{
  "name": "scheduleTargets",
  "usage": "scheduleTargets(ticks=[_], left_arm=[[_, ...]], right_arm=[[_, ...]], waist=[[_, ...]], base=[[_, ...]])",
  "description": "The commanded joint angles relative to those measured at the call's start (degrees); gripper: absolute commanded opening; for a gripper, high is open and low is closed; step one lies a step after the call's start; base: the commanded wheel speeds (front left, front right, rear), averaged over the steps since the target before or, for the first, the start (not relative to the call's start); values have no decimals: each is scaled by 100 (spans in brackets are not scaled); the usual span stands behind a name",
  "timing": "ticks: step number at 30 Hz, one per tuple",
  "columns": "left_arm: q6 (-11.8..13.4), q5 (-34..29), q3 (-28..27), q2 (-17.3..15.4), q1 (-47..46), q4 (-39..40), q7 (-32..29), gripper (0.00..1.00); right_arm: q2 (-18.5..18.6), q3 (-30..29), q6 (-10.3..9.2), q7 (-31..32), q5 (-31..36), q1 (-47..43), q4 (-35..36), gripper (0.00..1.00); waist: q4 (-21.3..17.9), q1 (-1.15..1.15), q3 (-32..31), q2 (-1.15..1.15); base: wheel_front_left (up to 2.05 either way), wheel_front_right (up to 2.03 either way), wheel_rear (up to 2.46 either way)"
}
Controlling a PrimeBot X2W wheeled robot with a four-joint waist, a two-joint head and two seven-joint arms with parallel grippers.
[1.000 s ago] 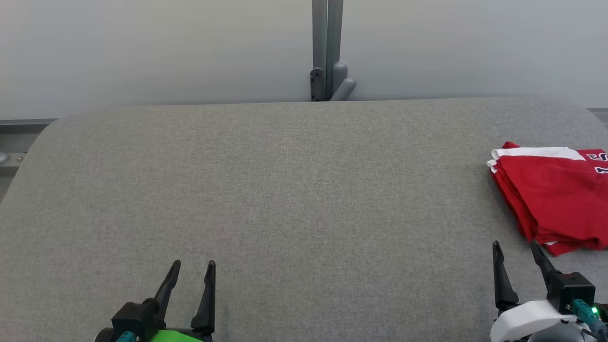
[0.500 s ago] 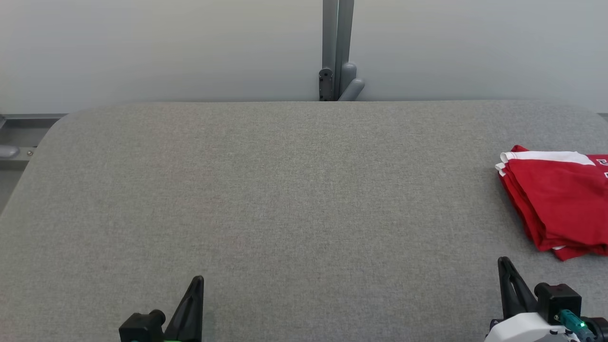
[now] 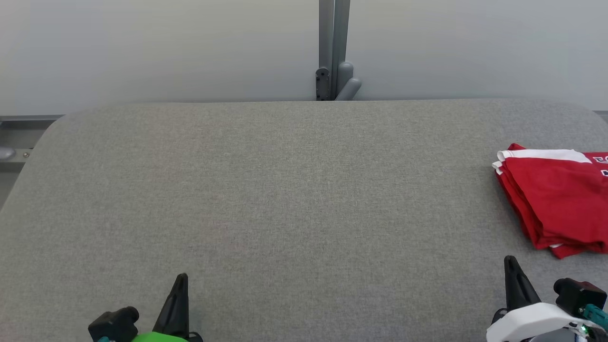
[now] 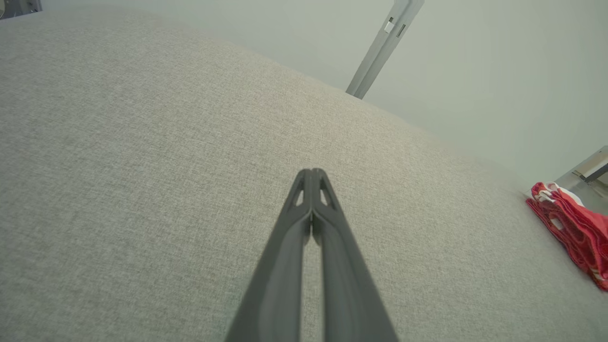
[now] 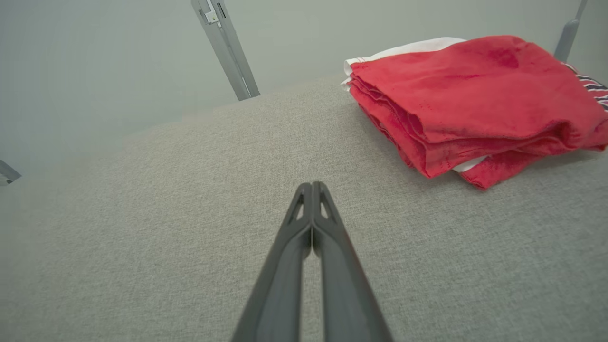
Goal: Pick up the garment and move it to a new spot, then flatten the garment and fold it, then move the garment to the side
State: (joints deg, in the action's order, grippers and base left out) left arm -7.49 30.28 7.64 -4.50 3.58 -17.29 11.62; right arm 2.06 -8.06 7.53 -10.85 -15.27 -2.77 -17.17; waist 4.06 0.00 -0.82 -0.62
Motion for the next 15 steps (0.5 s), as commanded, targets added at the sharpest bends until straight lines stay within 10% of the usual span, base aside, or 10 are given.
scheduleTargets(ticks=[1,15], left_arm=[[4,261,-49,-37,-195,87,-45,0],[1,1478,-246,-52,-363,131,-336,0]], right_arm=[[31,14,-1,53,-299,168,119,0],[45,50,-2,371,-1745,302,184,0]], waist=[[-6,0,2,7],[-56,0,14,14]], base=[[0,0,0],[0,0,0]])
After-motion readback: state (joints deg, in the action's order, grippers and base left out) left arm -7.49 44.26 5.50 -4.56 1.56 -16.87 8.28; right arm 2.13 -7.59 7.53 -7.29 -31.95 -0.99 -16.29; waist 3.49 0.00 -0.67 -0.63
